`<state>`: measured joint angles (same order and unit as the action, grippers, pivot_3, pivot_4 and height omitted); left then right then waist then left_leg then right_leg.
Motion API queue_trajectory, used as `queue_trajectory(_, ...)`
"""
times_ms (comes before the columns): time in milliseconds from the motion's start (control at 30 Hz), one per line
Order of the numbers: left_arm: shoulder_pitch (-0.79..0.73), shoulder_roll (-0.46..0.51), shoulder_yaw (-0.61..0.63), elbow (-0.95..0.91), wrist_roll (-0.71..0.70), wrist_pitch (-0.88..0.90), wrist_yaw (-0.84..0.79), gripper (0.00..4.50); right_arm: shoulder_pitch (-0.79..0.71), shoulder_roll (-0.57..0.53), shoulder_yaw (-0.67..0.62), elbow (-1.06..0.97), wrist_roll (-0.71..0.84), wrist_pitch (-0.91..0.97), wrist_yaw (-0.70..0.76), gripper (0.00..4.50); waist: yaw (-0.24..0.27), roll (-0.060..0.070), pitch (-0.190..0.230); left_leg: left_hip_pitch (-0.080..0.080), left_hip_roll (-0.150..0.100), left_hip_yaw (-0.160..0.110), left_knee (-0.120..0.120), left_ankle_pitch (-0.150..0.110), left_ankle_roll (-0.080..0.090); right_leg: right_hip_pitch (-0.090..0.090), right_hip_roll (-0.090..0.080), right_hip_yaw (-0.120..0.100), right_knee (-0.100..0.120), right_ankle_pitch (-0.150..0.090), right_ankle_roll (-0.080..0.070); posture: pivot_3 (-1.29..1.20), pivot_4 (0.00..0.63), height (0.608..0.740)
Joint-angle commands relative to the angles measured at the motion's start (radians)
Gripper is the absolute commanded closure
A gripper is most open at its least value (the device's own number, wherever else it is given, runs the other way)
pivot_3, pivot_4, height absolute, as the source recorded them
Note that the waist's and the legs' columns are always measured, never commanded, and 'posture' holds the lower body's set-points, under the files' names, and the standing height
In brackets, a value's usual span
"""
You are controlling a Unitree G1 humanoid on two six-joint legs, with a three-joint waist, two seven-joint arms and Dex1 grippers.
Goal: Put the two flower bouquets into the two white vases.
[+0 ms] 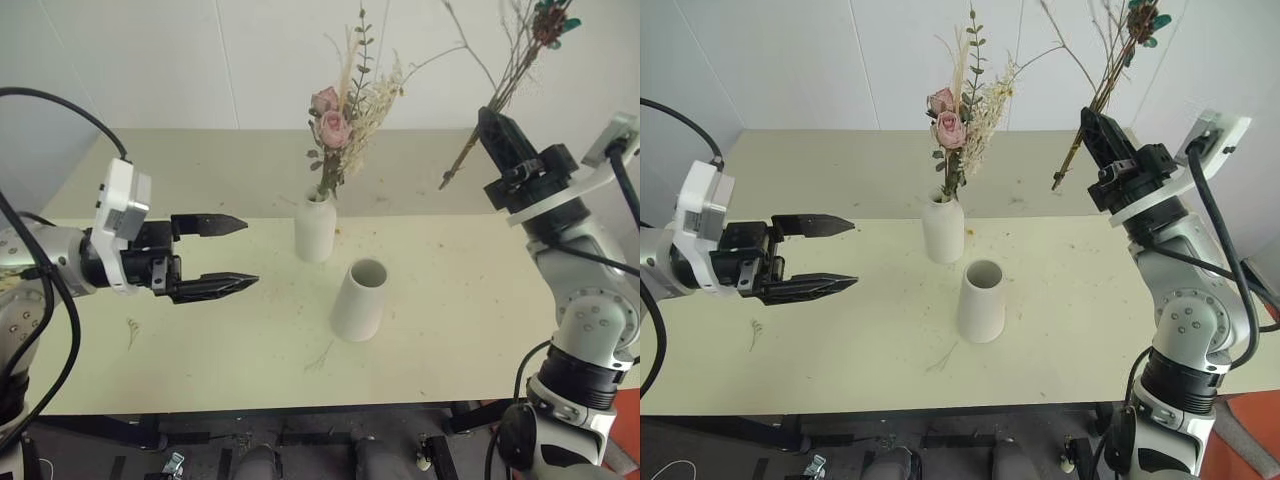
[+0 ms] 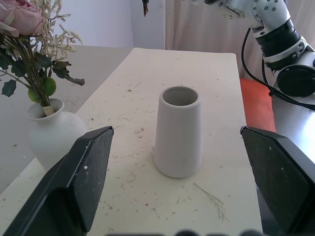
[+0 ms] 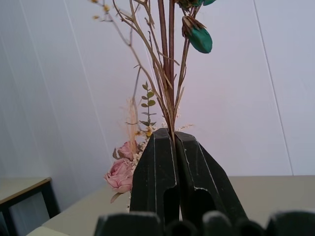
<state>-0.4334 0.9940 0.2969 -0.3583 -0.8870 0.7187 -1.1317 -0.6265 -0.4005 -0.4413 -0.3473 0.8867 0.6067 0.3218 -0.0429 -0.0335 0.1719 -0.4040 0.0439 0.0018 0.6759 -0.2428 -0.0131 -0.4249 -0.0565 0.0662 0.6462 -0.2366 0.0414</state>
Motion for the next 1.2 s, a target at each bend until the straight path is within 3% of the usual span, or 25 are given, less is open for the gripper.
queue_trajectory(33,-0.022,0.002,0.01,-0.007,0.003,-0.027,-0.006,0.0,-0.02,-0.02,0.004,-0.045,0.015,-0.036,0.001,4.49,0.0,0.0,0.0,0.0,0.0,0.0,0.0,0.0,0.0,0.0,0.0,0.0,0.0,0.0,0.0,0.0,0.15,0.74)
queue_trajectory(633,-0.021,-0.012,-0.001,-0.002,0.004,-0.043,-0.006,0.0,-0.071,-0.117,-0.118,0.051,0.056,-0.08,-0.065,4.49,0.002,0.0,0.0,0.0,0.0,0.0,0.0,0.0,0.0,0.0,0.0,0.0,0.0,0.0,0.0,0.0,0.15,0.74)
queue_trajectory(967,-0.01,-0.006,0.011,-0.017,-0.008,-0.031,0.002,0.0,-0.064,-0.114,-0.048,0.05,0.049,-0.068,-0.037,4.49,-0.001,0.0,0.0,0.0,0.0,0.0,0.0,0.0,0.0,0.0,0.0,0.0,0.0,0.0,0.0,0.0,0.15,0.74)
queue_trajectory(1200,-0.001,-0.004,0.018,-0.03,-0.015,-0.024,0.014,0.0,0.032,-0.151,0.066,-0.053,0.117,0.028,0.081,4.49,0.001,0.0,0.0,0.0,0.0,0.0,0.0,0.0,0.0,0.0,0.0,0.0,0.0,0.0,0.0,0.0,0.15,0.74)
